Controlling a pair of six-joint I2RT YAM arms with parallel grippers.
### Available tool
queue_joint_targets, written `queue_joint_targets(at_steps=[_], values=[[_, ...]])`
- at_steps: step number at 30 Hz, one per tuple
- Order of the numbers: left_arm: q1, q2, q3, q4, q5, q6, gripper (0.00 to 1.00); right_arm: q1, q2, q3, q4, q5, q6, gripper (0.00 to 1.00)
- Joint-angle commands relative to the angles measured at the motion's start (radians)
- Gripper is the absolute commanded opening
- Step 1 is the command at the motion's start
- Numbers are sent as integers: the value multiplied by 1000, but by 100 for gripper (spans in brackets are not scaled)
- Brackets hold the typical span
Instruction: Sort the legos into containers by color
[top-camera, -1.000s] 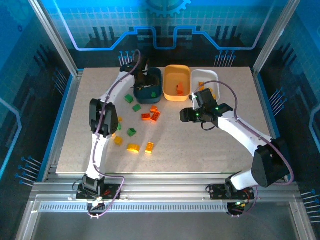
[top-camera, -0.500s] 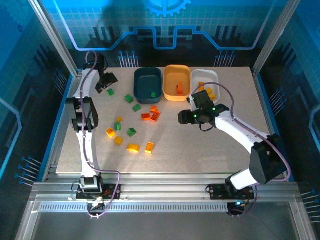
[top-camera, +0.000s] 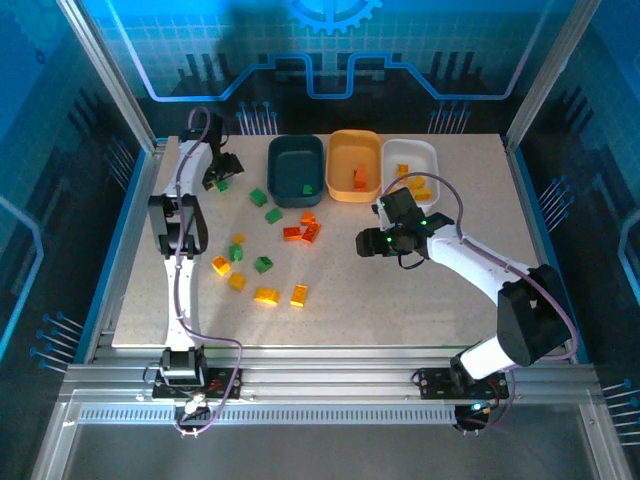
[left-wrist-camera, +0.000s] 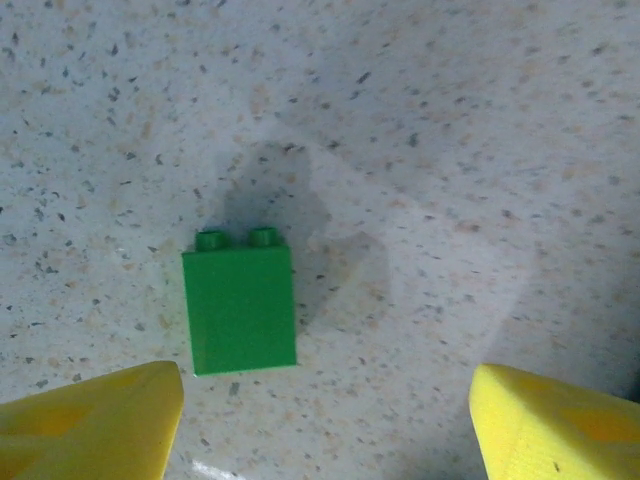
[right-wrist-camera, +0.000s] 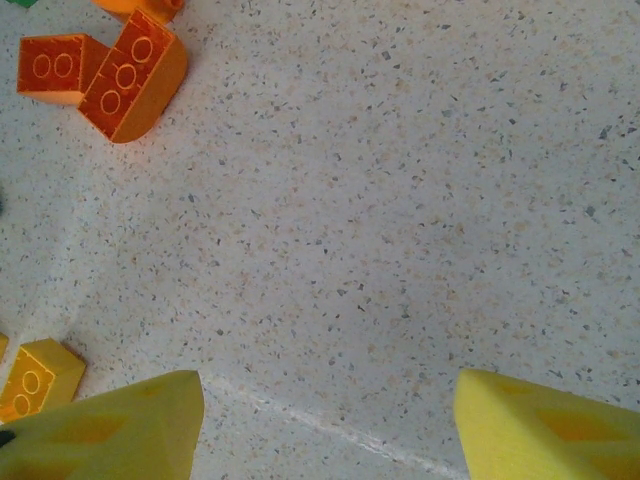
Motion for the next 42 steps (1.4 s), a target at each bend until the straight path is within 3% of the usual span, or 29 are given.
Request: queue_joint_targets(at_steps=[1,6,12,28,34,38,42], values=[[4,34,17,-49,-44,-3,74,18,17,13,-10,11,17,69],[5,61,22,-36,-37,-3,71,24,29,19,-5,8,22,68],[19,66,42,-34,-20,-10,56,30,37,28,-9,4,26,68],[31,56,37,-48,8,3,32,39,13,21,-14,13,30,67],[-7,-101,-70,-12,31,8,29,41,16,24,-9,11,32,67],[-87,-284,-268,134,88,7,29,43,30,27,-2,-2,37,66],[-177,-373,-350,247,140,3,31,46,33,24,4,-6,43,66]])
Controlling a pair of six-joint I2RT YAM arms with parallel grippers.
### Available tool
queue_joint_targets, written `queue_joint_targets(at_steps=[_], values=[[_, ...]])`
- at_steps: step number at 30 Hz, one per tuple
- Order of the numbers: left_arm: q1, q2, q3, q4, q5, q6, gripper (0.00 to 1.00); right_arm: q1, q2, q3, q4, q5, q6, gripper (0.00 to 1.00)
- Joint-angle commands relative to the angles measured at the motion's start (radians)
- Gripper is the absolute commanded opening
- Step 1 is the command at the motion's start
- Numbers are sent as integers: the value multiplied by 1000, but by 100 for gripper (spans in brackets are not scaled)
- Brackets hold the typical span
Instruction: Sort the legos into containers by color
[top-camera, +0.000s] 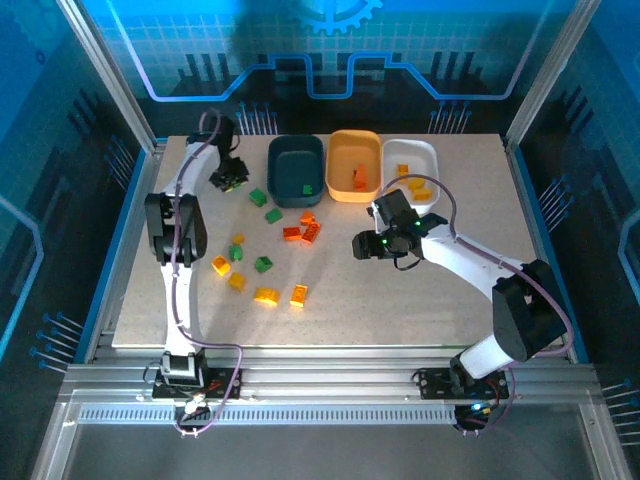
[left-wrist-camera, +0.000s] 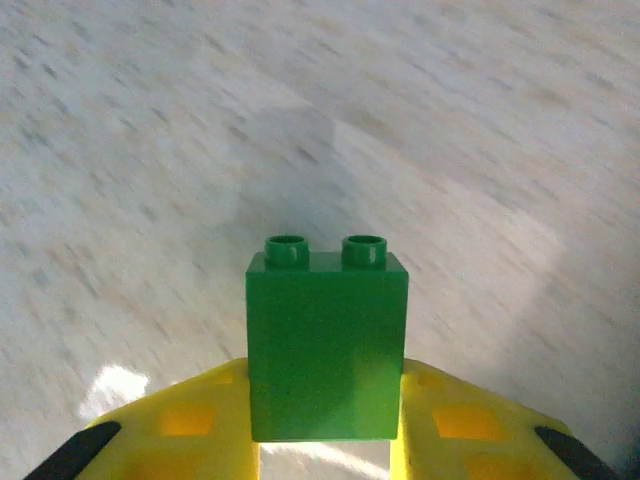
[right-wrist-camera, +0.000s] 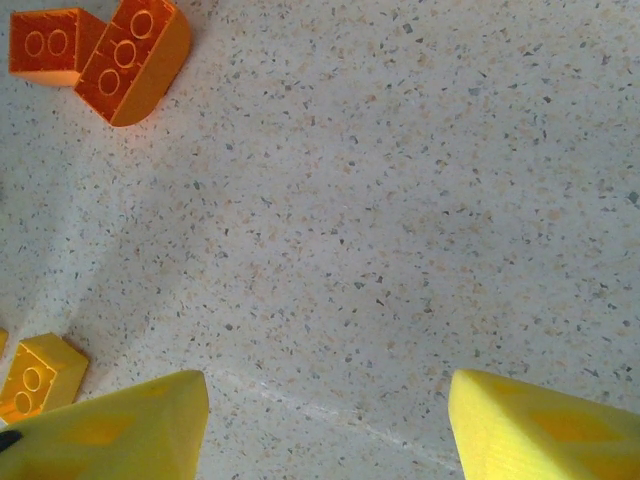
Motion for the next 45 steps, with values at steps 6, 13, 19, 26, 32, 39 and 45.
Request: queue_joint_targets(at_steps=[6,13,19,26,32,39,45], values=[[-164,32,168,61,125,-6,33,21,-12,18,-10,7,2,66],[-233,146,256,44,148,-34,32,-11,-65,29,-46,61,-44,66],[-240,170,264,45,149,-46,37,-14,-71,3,-32,41,-40,66],[-240,164,328,-47,144,-29,70,-17,-97,-4,-36,48,-44,67],[-207,-24,261,-23,108,-33,90,-19,-122,-2,-48,54,-49,68],[-59,-171,-74,37,132,-349,90,-18,-119,-17,-25,36,-33,68],[-14,-130,-150,46,160,-406,85,-13,-121,-19,-21,37,-29,68]])
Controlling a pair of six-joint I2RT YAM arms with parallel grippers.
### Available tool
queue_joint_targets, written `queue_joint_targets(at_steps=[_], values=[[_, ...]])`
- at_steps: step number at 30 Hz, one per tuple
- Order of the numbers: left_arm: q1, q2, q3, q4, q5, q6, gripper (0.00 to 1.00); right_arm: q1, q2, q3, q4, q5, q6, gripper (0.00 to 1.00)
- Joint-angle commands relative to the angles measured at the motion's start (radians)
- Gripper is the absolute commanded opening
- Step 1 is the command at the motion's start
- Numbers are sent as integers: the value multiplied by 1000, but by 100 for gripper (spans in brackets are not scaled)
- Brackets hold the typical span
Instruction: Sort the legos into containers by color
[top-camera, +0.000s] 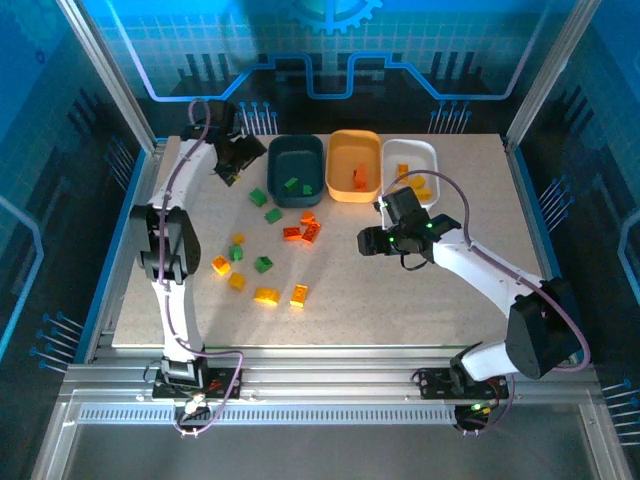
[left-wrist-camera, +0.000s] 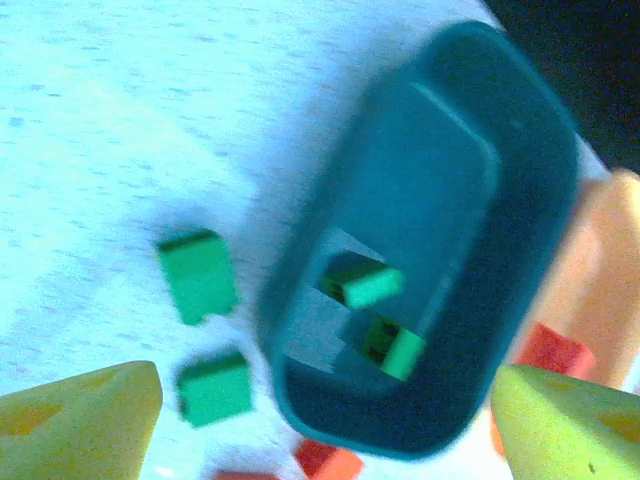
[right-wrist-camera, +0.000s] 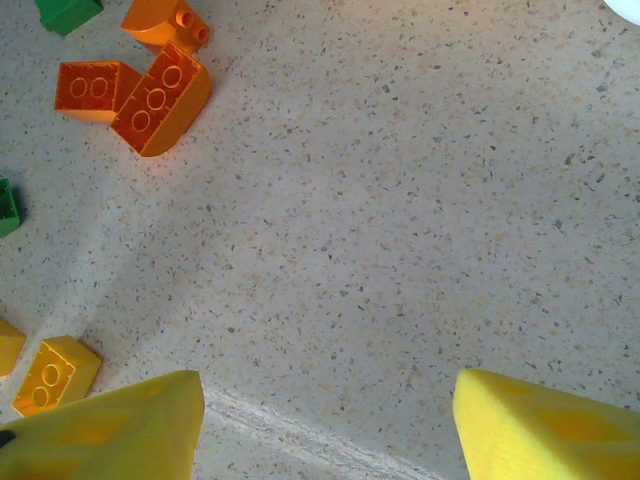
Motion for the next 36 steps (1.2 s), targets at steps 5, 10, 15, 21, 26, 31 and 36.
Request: queue_joint_targets(at_steps=[5,10,15,21,26,31,36], values=[[-13,114,27,-73,42,-100,85,-2,-29,-31,6,2,13,69],[-12,143,21,-83,45,-143,85,-4,-41,-38,5,16,10,69],[-12,167,19,-73,50,-164,85,-5,-33,-40,14,5,13,69],[-12,208,44,-73,51,-167,82,-6,-20,-42,18,5,11,69],[-12,240,54,-73,43,-171,77,-5,-12,-42,23,3,11,69],[-8,263,63,-75,43,-163,67,-7,-7,-43,24,2,11,69],[-3,261,47,-74,30,-152,58,-7,-10,-48,25,1,14,68]])
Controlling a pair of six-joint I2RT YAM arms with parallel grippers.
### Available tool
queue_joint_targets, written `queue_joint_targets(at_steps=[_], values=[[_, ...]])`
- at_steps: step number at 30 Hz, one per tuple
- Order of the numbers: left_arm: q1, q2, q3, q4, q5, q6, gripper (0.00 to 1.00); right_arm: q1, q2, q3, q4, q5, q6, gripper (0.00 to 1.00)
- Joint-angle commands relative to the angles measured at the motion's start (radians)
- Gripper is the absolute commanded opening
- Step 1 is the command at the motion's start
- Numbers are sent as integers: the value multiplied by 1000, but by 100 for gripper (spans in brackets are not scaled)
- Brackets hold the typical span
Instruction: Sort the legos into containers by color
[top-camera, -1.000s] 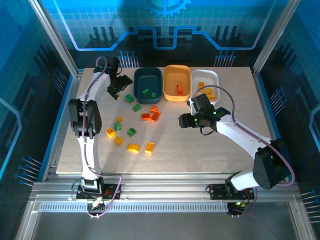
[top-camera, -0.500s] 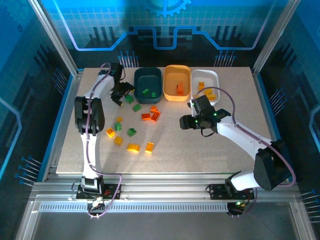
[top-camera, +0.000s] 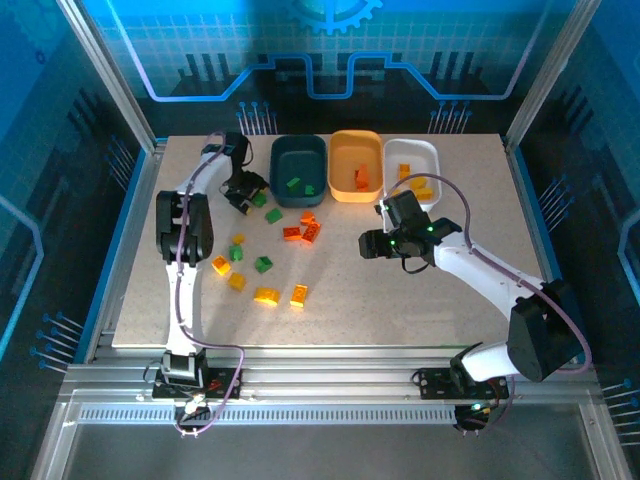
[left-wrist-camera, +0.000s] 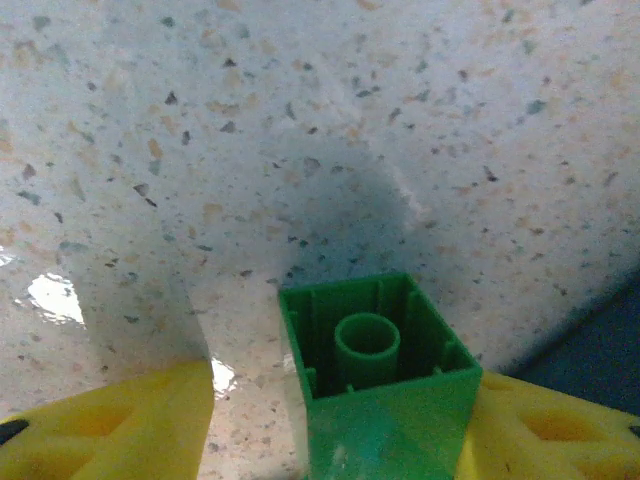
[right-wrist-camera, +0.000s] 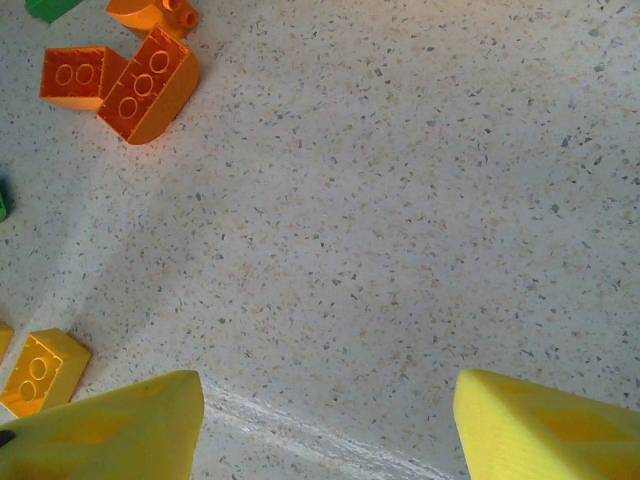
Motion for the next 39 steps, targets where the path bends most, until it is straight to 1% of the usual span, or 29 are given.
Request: queue_joint_targets(at_steps=[1,4,6,7,9,12,16,19,22,25,29,33,39], values=[[9,5,-1,-23,-7,7,55,-7,4,-14,12,-2,9,68],[15,-21,-31,-17,-35,13,43,-7,-4,-14,9,-2,11,68],[21,-51,-63,-4,-54,16,31,-7,-12,-15,6,0,12,68],[23,-67,-78,3,-59,18,27,-7,-15,-17,5,1,12,68],[25,-111,-106,18,-75,30,24,-8,-23,-19,1,2,13,68],[18,-181,-122,26,-101,57,24,-7,-31,-25,1,4,17,68],[-38,-255,-92,20,-199,138,24,-5,-27,-25,5,-2,22,68],[-94,-272,-62,82,-183,221,24,-1,-22,-23,9,-6,26,68],[-150,-232,-5,138,-115,303,26,4,-15,-21,11,-9,31,68],[-182,-131,129,94,-73,341,26,9,-20,-21,6,-5,33,68],[-198,-20,281,28,-59,361,25,9,-40,-15,-14,13,19,68],[-204,5,288,52,-40,371,29,7,-44,-2,-26,20,12,68],[-205,30,290,54,-44,388,34,9,-31,11,-25,10,13,68]])
